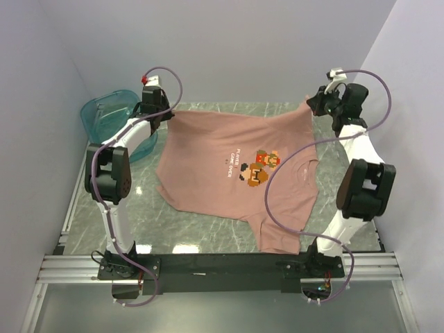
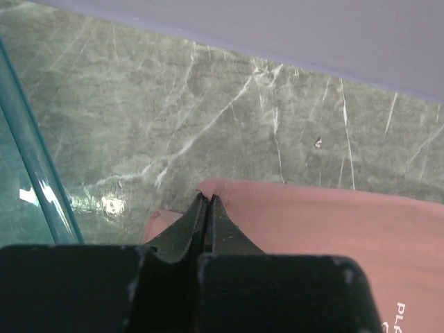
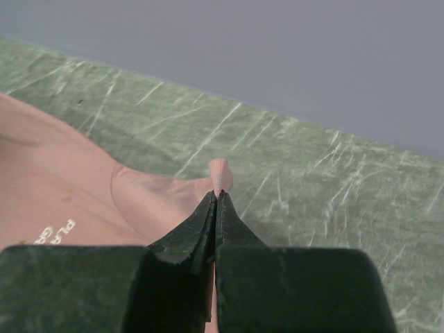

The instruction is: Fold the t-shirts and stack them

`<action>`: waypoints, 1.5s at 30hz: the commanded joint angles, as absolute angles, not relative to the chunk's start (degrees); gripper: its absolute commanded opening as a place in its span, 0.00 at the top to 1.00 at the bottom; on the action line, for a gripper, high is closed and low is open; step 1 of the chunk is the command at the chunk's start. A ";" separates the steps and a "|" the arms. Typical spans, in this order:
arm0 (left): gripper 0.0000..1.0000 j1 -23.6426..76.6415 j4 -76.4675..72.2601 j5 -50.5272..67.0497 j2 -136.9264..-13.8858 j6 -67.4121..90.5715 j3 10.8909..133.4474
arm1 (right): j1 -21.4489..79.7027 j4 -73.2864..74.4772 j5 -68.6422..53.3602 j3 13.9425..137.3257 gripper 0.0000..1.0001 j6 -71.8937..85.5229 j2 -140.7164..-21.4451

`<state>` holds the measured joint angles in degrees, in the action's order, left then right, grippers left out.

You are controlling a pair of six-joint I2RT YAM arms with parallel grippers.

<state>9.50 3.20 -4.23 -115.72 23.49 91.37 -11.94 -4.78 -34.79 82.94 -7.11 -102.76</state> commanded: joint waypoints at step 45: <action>1.00 7.03 -0.18 0.35 -106.87 19.25 81.12 | -13.80 -0.35 -42.01 53.70 1.00 -15.82 -75.15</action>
<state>7.42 0.54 -1.04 -106.89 20.38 78.78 -13.39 -0.86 -41.60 55.00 -13.67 -77.21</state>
